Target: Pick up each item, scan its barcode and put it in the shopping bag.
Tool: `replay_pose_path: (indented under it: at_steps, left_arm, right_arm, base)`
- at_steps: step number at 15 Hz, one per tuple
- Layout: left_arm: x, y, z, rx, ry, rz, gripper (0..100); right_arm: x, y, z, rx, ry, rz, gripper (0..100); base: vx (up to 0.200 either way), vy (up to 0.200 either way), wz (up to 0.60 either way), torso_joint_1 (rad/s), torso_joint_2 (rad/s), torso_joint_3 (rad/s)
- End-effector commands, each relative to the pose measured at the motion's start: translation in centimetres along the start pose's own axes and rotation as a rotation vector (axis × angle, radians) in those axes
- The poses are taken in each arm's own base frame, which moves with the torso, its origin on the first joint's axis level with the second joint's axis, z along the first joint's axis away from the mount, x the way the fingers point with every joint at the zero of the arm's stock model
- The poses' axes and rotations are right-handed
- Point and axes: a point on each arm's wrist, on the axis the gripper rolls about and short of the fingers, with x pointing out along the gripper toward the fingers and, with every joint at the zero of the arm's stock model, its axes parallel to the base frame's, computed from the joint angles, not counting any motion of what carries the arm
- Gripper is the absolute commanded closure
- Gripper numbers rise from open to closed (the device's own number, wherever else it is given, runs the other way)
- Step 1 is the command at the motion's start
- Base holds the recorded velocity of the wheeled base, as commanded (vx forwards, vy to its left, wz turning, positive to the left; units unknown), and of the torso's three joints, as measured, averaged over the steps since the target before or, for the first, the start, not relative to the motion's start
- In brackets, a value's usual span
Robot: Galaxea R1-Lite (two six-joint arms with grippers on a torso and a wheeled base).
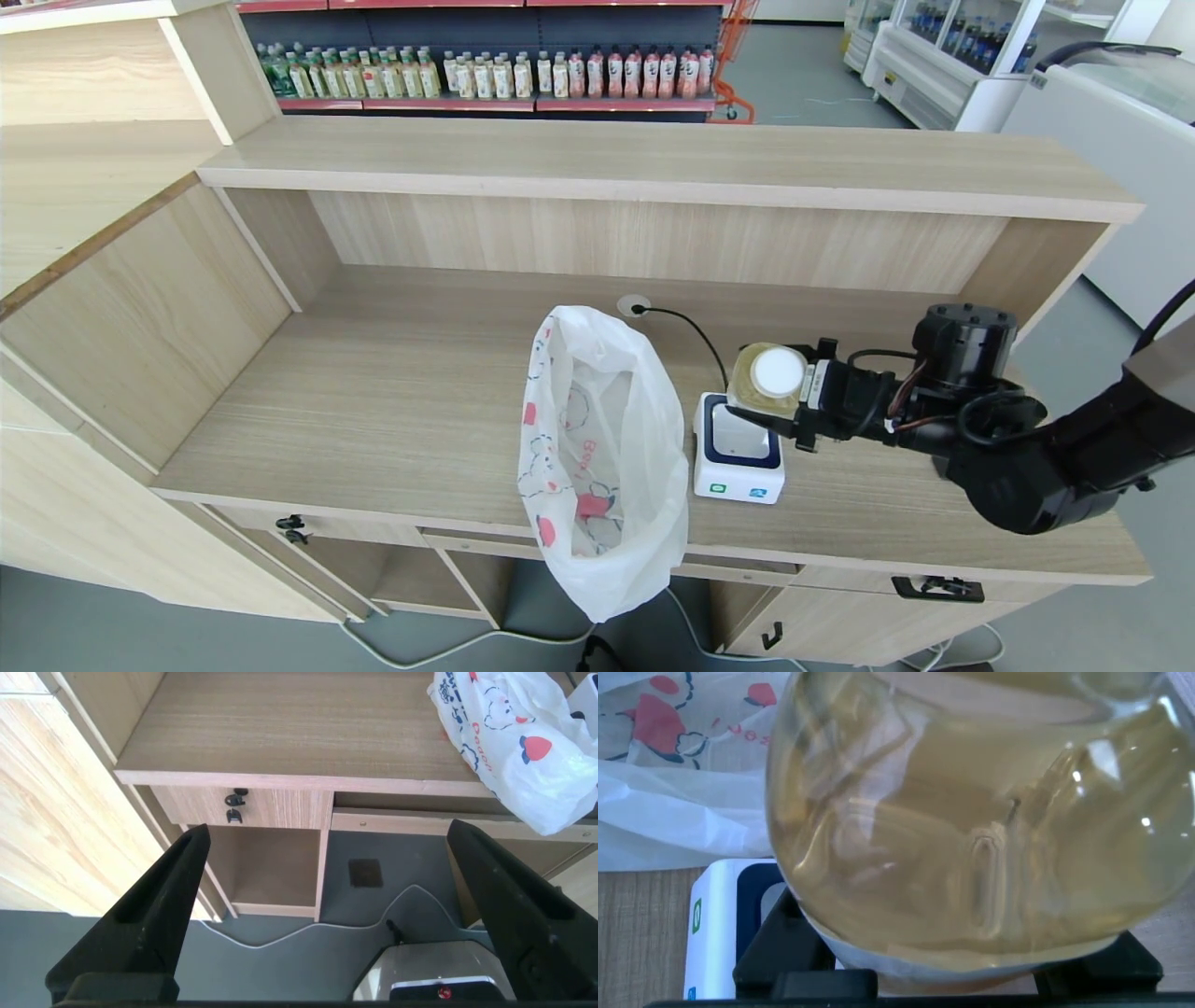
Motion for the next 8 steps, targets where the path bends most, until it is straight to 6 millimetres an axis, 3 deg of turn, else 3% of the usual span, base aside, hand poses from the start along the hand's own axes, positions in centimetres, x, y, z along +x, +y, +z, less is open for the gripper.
replay_pose_path:
  at_steps: [1, 8]
  left_arm:
    - [0.01, 0.0, 0.0, 0.0, 0.001, 0.0, 0]
    - [0.01, 0.0, 0.0, 0.0, 0.001, 0.0, 0]
  right_arm:
    - [0.38, 0.1, -0.09, 0.0, -0.007, 0.005, 100]
    - [1.02, 0.66, 0.22, 0.002, -0.023, 0.024, 100]
  base:
    - [0.0, 0.0, 0.0, 0.0, 0.0, 0.0]
    - [0.0, 0.0, 0.0, 0.0, 0.0, 0.0]
